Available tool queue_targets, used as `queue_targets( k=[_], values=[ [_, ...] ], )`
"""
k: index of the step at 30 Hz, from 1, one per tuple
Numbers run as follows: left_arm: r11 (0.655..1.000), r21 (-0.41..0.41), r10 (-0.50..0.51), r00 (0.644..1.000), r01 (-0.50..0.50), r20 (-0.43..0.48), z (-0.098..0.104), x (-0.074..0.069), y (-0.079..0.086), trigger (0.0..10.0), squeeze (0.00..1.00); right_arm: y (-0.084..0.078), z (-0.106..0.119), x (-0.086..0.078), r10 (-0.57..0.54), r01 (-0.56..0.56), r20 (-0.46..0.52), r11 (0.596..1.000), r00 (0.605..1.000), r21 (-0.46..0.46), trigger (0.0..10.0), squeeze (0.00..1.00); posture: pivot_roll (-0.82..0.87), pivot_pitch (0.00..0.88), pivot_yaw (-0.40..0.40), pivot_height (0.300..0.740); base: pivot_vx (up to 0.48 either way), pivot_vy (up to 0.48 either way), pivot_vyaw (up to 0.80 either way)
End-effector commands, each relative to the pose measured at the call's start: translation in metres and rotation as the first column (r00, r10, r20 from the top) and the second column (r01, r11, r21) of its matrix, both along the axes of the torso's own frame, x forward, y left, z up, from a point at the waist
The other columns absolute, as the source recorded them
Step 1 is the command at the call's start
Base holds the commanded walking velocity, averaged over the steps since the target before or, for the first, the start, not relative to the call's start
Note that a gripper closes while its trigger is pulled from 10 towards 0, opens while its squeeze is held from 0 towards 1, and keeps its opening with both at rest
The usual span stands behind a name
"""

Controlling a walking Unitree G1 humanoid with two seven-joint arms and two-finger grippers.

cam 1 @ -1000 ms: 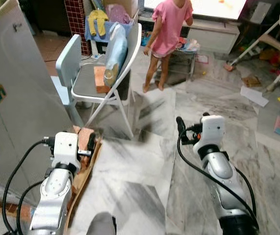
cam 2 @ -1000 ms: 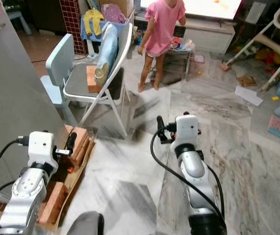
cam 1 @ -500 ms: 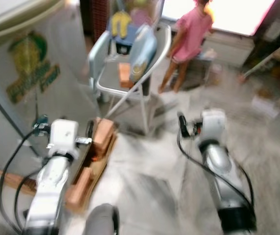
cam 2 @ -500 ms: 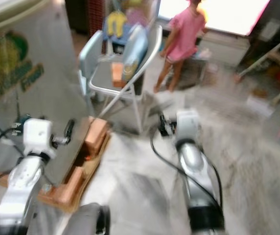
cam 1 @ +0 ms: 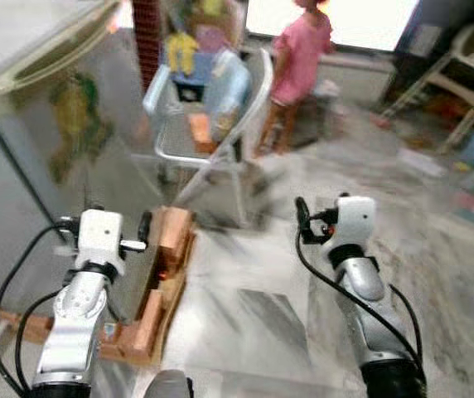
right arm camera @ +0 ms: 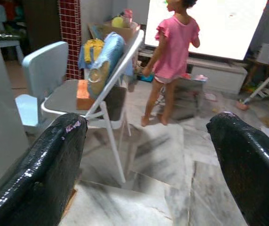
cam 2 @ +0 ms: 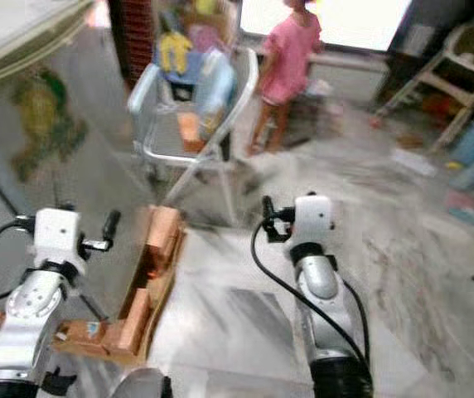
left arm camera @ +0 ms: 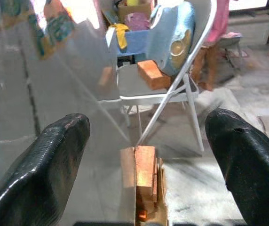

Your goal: Restocking fridge

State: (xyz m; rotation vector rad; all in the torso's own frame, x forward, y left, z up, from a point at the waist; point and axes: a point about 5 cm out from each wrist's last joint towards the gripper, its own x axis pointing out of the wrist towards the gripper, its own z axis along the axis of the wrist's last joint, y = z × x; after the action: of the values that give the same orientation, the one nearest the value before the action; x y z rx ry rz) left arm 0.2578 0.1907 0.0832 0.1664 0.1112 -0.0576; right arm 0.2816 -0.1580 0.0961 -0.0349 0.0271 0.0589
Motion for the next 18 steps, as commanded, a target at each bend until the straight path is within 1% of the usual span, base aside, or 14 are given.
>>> queue_targets(
  k=[1,4,5,7,13,15,16,17,18],
  values=[
    [1.0,0.009,0.0,1.0,0.0,0.008,0.001,0.001,0.002,10.0,0.0,-0.002,0.004,0.002,-0.016,0.016,0.012,1.0,1.0,0.003,10.0,0.0,0.14,0.0,-0.045,0.74,0.0,0.48,0.0],
    [1.0,0.016,-0.003,1.0,0.003,0.01,0.001,0.001,0.002,10.0,0.0,-0.002,0.004,0.003,-0.018,0.018,0.013,1.0,1.0,0.001,10.0,0.0,0.14,0.0,-0.045,0.74,0.0,0.48,0.0],
    [1.0,0.015,-0.001,1.0,0.001,0.028,0.003,0.001,0.002,10.0,0.0,-0.002,0.004,0.003,-0.019,0.019,0.015,1.0,1.0,0.002,10.0,0.0,0.14,0.0,-0.044,0.74,0.0,0.48,0.0],
    [1.0,0.023,0.004,1.0,-0.005,0.024,0.003,0.001,0.002,10.0,0.0,-0.002,0.004,0.003,-0.02,0.02,0.015,1.0,1.0,0.001,10.0,0.0,0.14,0.0,-0.043,0.74,0.0,0.33,0.0],
    [0.999,0.009,-0.033,0.999,0.033,0.0,-0.001,-0.003,-0.003,10.0,0.0,-0.002,0.003,0.002,-0.024,0.024,0.013,1.0,1.0,-0.003,10.0,0.0,0.14,0.0,-0.044,0.74,0.0,0.0,0.0],
    [0.998,0.006,-0.068,0.998,0.068,-0.011,-0.003,-0.007,-0.005,10.0,0.0,-0.003,0.003,0.002,-0.028,0.028,0.011,1.0,1.0,-0.006,10.0,0.0,0.14,0.0,-0.044,0.74,0.0,0.0,0.0],
    [0.997,-0.001,-0.08,0.997,0.08,-0.016,-0.003,-0.008,-0.006,10.0,0.0,-0.004,0.002,0.002,-0.029,0.029,0.01,1.0,1.0,-0.007,10.0,0.0,0.14,0.0,-0.044,0.74,0.0,0.0,0.0],
    [0.994,-0.04,-0.104,0.994,0.103,-0.034,-0.005,-0.012,-0.007,10.0,0.0,-0.004,0.002,0.002,-0.031,0.031,0.007,0.999,0.999,-0.008,10.0,0.0,0.14,0.0,-0.044,0.74,0.0,0.0,0.0],
    [0.993,-0.047,-0.111,0.993,0.109,-0.038,-0.006,-0.013,-0.008,10.0,0.0,-0.004,0.002,0.001,-0.032,0.032,0.007,0.999,0.999,-0.009,10.0,0.0,0.14,0.0,-0.044,0.74,0.0,0.0,0.0]
  ],
)
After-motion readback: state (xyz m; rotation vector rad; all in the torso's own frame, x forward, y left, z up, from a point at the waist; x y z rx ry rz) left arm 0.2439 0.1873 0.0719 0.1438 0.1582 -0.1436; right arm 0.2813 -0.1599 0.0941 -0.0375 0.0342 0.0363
